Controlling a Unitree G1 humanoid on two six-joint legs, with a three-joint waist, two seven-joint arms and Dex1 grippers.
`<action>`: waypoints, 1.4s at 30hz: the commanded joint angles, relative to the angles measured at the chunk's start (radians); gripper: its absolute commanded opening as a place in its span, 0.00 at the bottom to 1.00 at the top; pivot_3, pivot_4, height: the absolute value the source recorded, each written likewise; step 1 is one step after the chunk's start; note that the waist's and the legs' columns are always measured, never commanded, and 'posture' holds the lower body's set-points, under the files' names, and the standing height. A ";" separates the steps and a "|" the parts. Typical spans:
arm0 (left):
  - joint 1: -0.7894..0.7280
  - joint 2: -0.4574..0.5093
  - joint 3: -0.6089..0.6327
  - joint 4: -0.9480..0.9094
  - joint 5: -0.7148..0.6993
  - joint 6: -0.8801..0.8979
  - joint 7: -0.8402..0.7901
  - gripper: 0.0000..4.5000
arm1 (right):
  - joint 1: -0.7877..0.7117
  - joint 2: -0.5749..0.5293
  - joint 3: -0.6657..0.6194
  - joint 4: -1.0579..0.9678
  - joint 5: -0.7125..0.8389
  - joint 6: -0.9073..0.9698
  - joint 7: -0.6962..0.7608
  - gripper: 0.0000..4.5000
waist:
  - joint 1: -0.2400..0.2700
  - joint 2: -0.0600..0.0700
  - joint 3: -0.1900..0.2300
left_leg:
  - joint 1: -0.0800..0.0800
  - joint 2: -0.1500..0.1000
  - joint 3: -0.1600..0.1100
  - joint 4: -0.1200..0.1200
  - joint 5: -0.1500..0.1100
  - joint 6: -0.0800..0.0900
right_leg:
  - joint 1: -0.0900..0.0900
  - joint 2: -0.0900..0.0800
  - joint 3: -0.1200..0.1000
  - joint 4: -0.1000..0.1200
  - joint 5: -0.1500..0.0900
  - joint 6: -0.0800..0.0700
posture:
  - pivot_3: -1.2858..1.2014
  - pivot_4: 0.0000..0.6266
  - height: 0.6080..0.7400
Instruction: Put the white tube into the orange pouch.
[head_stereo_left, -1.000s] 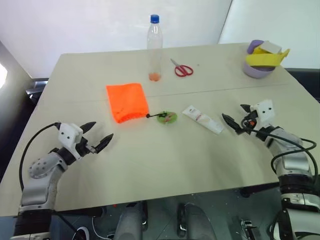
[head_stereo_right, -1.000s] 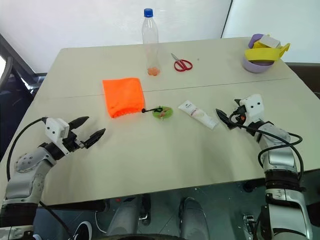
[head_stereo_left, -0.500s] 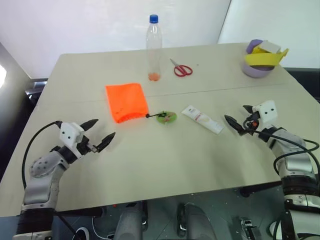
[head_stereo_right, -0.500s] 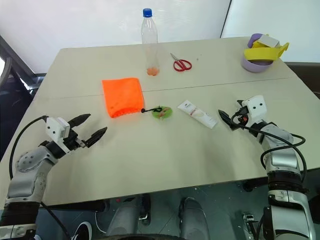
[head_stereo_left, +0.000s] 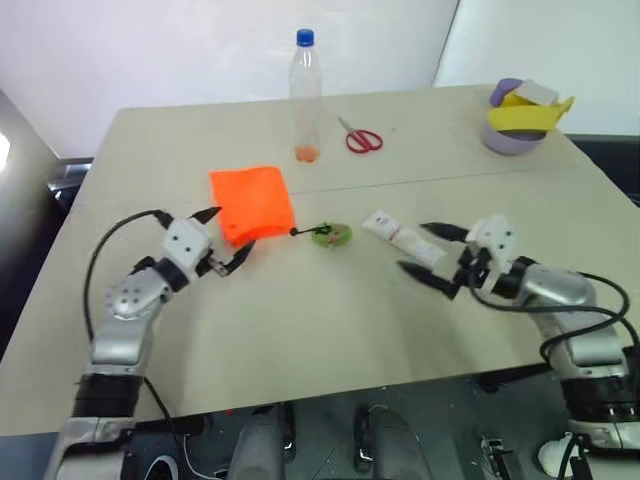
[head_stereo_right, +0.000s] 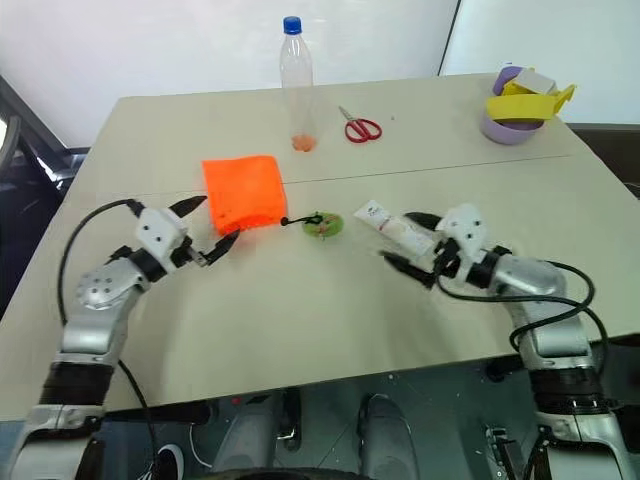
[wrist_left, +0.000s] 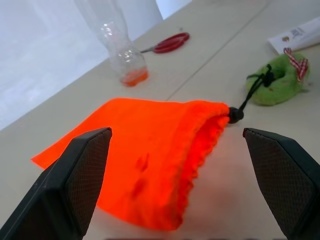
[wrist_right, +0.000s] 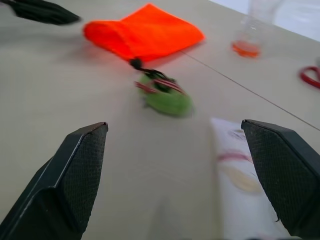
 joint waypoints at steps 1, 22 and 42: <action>-0.057 0.007 -0.014 0.052 0.068 -0.039 0.057 1.00 | -0.011 0.040 0.042 -0.098 -0.029 0.027 -0.068 0.99 | 0.002 0.000 0.000 | 0.000 0.000 0.000 0.000 0.000 0.000 | 0.000 0.000 0.000 0.000 0.000 0.000 | 0.52 0.24 1.00; -0.264 -0.084 -0.085 0.358 0.140 -0.092 0.148 0.45 | -0.015 0.042 0.037 -0.127 -0.067 0.034 -0.143 1.00 | 0.003 -0.001 0.000 | -0.002 0.000 0.003 0.002 -0.002 0.004 | 0.003 0.001 0.000 -0.011 0.008 0.000 | 0.52 0.24 1.00; -0.080 -0.039 -0.068 -0.093 0.036 0.186 0.034 0.01 | -0.043 0.028 0.019 0.054 -0.179 -0.106 -0.182 1.00 | 0.000 -0.001 0.000 | -0.002 -0.001 0.004 0.001 -0.002 0.004 | 0.003 0.000 0.000 -0.010 0.009 0.000 | 0.52 0.24 1.00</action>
